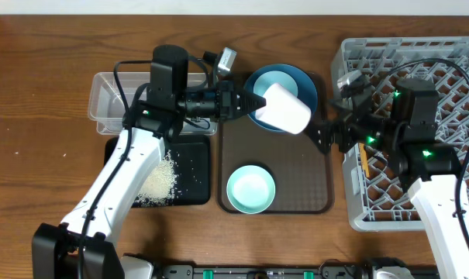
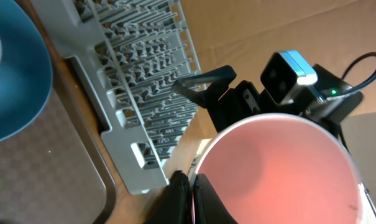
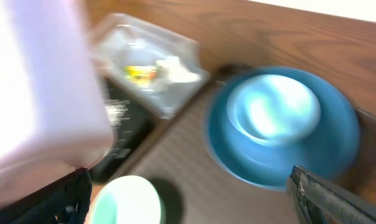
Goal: Sort waste into correct bins and load items into the dishwasher rack
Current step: 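Lift the cup with the left gripper toward the right gripper, then grasp the cup with the right gripper from the left gripper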
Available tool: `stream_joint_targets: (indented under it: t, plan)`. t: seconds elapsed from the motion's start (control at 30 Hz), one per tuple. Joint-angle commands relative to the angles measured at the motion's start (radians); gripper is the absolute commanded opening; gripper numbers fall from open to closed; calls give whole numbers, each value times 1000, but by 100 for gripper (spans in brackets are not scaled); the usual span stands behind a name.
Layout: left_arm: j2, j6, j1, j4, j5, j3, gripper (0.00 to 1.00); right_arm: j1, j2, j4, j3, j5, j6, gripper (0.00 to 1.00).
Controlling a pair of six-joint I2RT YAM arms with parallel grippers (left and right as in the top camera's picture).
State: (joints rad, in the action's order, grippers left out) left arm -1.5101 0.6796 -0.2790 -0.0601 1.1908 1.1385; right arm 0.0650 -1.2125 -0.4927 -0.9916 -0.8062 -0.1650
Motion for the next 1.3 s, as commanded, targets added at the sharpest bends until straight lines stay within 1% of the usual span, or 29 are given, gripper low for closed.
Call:
stream_joint_targets:
  t: [0.0,0.1,0.27,0.4,0.57,0.6,0.7,0.83,1.2,1.27]
  plan:
    - [1,-33,1,0,62,24,6,7,3,6,-9,-269,-113,99]
    - [1,-44,2,1,61,24,6,7,3,1,-9,-302,-140,99]
    - [1,-42,29,26,61,24,6,7,3,-21,-9,-238,-154,99]
    - [1,1,80,64,55,24,6,7,3,-21,-9,-238,-154,99]
    - [1,14,135,68,56,24,5,7,3,-20,-9,-277,-158,99]
    - [1,15,138,68,56,24,6,7,3,-20,-9,-297,-167,99]
    - [1,33,136,68,58,24,6,7,3,-20,-9,-346,-189,99]
    - [1,33,115,69,60,24,6,8,3,-20,-9,-348,-189,99]
    - [1,32,1,69,56,24,6,18,3,-11,-9,-388,-192,99]
    - [1,32,-12,69,47,24,6,23,3,-8,-9,-388,-192,94]
